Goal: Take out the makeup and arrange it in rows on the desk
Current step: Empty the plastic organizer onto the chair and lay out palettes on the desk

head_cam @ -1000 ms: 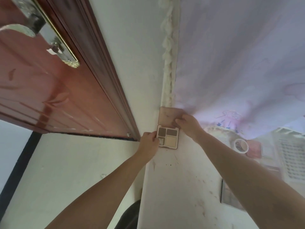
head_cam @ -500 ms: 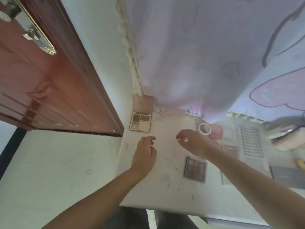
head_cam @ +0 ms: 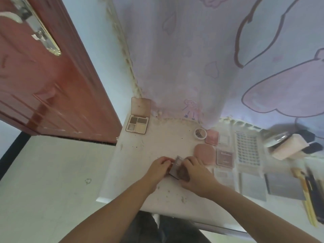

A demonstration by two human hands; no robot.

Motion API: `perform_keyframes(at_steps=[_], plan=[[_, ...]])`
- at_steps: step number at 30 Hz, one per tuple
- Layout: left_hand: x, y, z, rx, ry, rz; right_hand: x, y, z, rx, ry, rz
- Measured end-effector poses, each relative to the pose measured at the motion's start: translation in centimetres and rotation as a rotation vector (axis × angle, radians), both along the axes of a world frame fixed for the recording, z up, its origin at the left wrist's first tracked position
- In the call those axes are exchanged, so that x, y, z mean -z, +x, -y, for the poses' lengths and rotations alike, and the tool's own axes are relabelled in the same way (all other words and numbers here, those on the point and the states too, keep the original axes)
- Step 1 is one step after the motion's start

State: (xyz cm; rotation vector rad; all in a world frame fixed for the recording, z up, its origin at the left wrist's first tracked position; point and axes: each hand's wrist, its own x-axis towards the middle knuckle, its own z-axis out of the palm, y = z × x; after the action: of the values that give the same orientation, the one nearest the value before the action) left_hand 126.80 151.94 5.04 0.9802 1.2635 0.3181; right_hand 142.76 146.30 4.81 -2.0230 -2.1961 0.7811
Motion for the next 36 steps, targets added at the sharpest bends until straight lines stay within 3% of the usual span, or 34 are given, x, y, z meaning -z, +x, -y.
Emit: perform_keyframes(at_steps=[3,6,13,15,19,25,29,32,36], plan=[[-0.9,-2.0,-1.2,-0.144,-0.37,0.357,-1.9,-1.0,-1.8,0.033,0.037,-0.216],[-1.9,-3.3,-2.0,-0.17,-0.499,0.585,-3.4,-2.7,-4.2,0.022,0.06,-0.347],[-1.7,-8.2,-4.3,-0.363,-0.571,0.72,-4.5,-5.9,-9.4,0.0,-0.15,-0.523],[-1.2,-9.9,-4.8,-0.361,-0.58,0.679,-4.4,-6.5,-10.9,0.005,-0.259,-0.585],[0.3,-12.2,-6.2,-0.39,-0.513,0.493,-4.1,-7.6,-14.0,0.217,-0.396,-0.762],[1.4,-14.3,-8.3,-0.37,-0.049,0.108,-2.4,-10.7,-17.5,0.316,-0.289,-0.697],[2.3,-14.7,-9.6,-0.044,0.281,-0.303,-1.3,-12.0,-18.6,0.294,-0.243,-0.613],[3.3,-14.8,-9.7,0.014,0.372,-0.44,-0.7,-11.9,-18.8,0.278,-0.242,-0.579],[3.5,-14.8,-9.6,0.041,0.389,-0.476,-0.4,-11.5,-18.2,0.294,-0.23,-0.559]])
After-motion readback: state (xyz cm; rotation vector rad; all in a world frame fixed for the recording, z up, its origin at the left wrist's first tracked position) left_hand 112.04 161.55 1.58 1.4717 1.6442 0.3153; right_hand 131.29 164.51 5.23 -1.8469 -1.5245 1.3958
